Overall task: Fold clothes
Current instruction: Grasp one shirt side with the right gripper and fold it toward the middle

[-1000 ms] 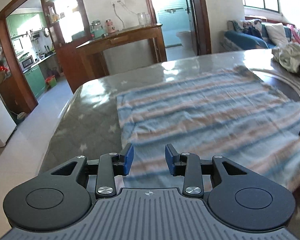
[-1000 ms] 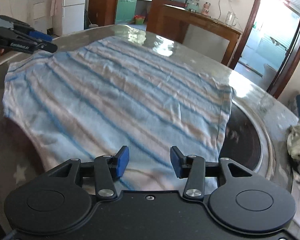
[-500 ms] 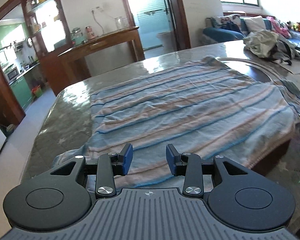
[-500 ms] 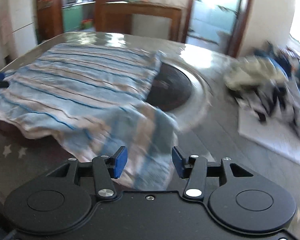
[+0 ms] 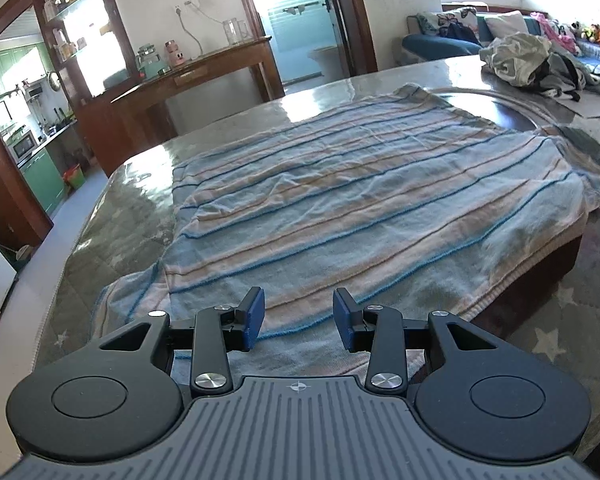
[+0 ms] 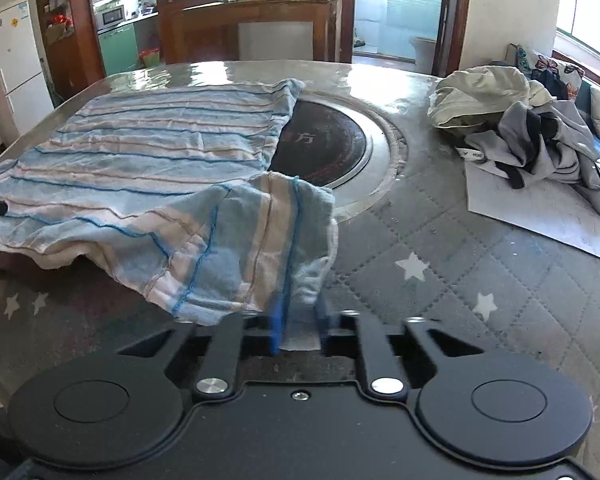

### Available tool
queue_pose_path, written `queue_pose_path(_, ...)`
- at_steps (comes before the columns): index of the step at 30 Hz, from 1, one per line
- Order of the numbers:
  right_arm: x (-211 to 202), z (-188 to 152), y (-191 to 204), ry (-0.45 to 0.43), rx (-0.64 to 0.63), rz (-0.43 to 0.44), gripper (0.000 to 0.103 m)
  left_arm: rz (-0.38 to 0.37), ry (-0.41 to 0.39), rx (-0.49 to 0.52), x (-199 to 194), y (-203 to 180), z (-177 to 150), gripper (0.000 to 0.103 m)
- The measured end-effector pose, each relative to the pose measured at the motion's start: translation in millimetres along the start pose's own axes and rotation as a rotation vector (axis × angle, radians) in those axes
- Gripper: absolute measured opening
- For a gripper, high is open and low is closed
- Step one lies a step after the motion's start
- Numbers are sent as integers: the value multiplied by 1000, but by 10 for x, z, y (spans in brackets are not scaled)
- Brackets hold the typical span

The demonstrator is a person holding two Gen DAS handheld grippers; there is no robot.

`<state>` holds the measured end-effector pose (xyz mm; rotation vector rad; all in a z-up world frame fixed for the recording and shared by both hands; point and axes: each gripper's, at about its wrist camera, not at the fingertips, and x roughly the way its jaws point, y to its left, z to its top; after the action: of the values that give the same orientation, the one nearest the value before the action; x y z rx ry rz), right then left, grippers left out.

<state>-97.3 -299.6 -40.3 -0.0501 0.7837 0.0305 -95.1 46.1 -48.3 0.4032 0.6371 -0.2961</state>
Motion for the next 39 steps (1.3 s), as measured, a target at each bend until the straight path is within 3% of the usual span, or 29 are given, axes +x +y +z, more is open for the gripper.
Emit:
queue_pose_path(4,-110,74,-141,-36,-39,-93,8,2,5,13,36,-10,-52,41)
queue_pose_path(8,-67,65,-305,-12,-21,-150,9,-2,6,31,22,-3,-43,42)
queue_pose_path(13,-71,-16,-474,-3,92,-95,26,-38,-31,40,-86,-24,87,42)
queue_pose_path(16,-69,-41,-503,-10,134,-80,30,-88,-71,58,-181,-129,220,42)
queue_pose_path(26,-134,-43,-530,-27,239,3,30,-290,-179,180,-366,-820,578,44)
queue_pose_path(32,-7,-100,-440,-1,217,-17,30,-389,-218,268,-446,-1238,608,44)
queue_pose_path(34,-17,-113,-416,-6,211,-17,15,-434,-203,303,-420,-1371,574,44)
queue_pose_path(39,-64,-46,-318,-62,119,-93,11,-488,-150,366,-347,-1571,413,44)
